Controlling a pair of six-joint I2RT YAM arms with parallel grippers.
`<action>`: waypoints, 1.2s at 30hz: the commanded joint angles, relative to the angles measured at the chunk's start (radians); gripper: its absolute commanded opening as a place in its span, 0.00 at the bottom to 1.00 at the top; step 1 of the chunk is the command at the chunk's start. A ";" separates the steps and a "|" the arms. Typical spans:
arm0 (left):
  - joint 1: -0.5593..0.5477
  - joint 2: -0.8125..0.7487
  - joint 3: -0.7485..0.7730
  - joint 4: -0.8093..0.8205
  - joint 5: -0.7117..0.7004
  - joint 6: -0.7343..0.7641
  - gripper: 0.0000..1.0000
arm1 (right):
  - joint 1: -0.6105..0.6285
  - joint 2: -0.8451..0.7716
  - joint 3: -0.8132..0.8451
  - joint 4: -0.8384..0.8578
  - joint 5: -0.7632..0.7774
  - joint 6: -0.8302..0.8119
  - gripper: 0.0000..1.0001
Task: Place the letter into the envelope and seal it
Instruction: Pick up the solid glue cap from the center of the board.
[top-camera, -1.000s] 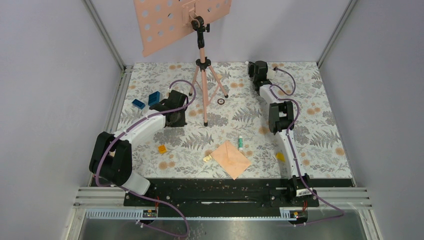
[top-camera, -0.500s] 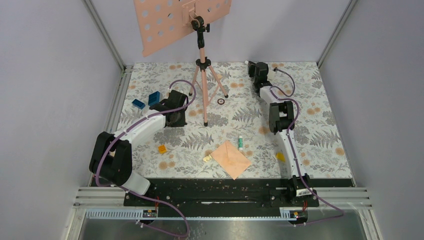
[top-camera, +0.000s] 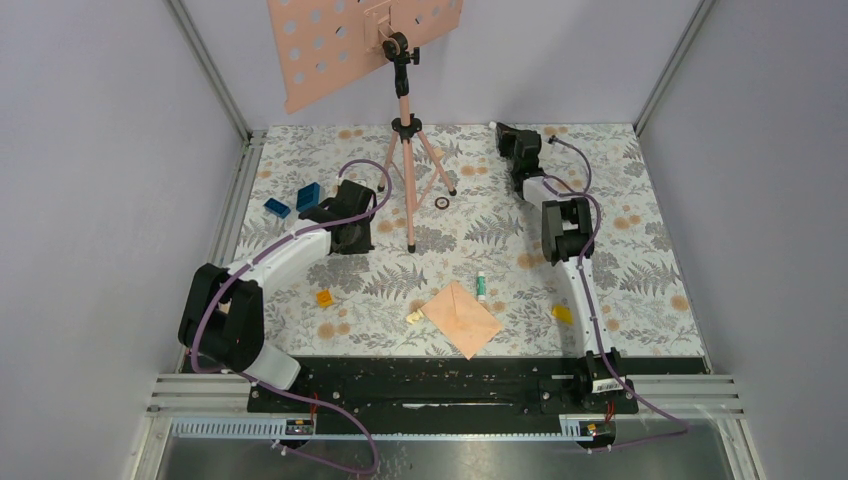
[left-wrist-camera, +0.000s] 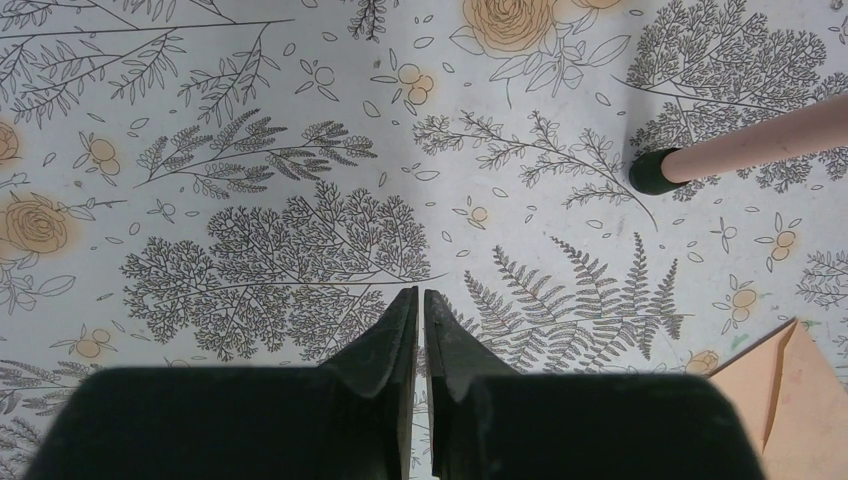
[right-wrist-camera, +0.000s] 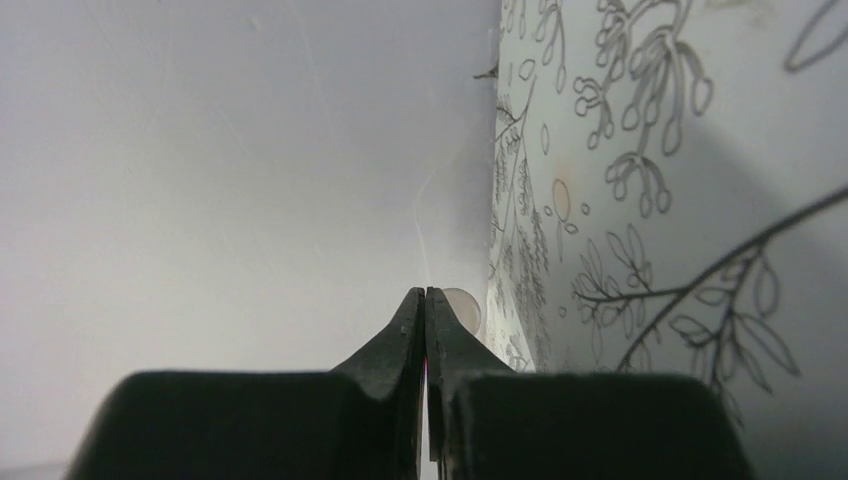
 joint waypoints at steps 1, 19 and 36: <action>0.006 -0.062 0.004 0.019 0.015 -0.032 0.07 | -0.010 -0.125 -0.113 0.022 -0.080 0.005 0.00; -0.013 -0.270 -0.096 -0.055 0.060 -0.111 0.09 | -0.036 -0.634 -0.901 0.313 -0.264 -0.006 0.00; -0.099 -0.411 -0.180 -0.076 0.169 -0.192 0.09 | -0.059 -1.116 -1.623 0.519 -0.585 -0.025 0.00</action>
